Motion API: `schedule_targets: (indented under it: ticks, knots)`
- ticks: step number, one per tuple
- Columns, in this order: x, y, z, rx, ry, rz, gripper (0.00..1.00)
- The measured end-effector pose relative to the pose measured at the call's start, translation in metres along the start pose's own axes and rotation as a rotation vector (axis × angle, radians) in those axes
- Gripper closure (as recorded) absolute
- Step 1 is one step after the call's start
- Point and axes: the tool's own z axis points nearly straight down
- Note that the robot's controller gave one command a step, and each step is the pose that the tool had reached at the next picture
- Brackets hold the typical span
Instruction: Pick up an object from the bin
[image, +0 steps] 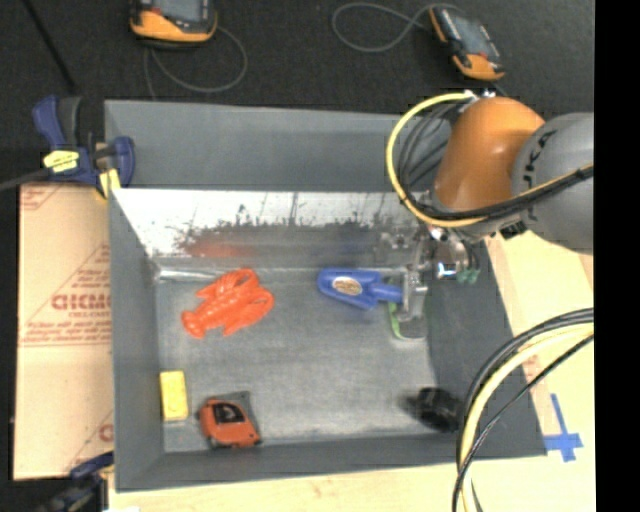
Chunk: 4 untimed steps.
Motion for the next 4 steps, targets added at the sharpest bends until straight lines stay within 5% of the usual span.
schedule_targets:
  ticks: [1, 2, 3, 4]
  knots:
    - [0.012, -0.005, 0.039, 0.002, 0.0, 0.004, 0.0]
    - [-0.002, 0.003, 0.054, 0.002, 0.0, 0.085, 1.0]
    - [-0.002, 0.002, 0.054, 0.003, 0.0, 0.085, 1.0]
    - [-0.002, 0.022, -0.148, 0.003, 0.003, 0.065, 1.0]
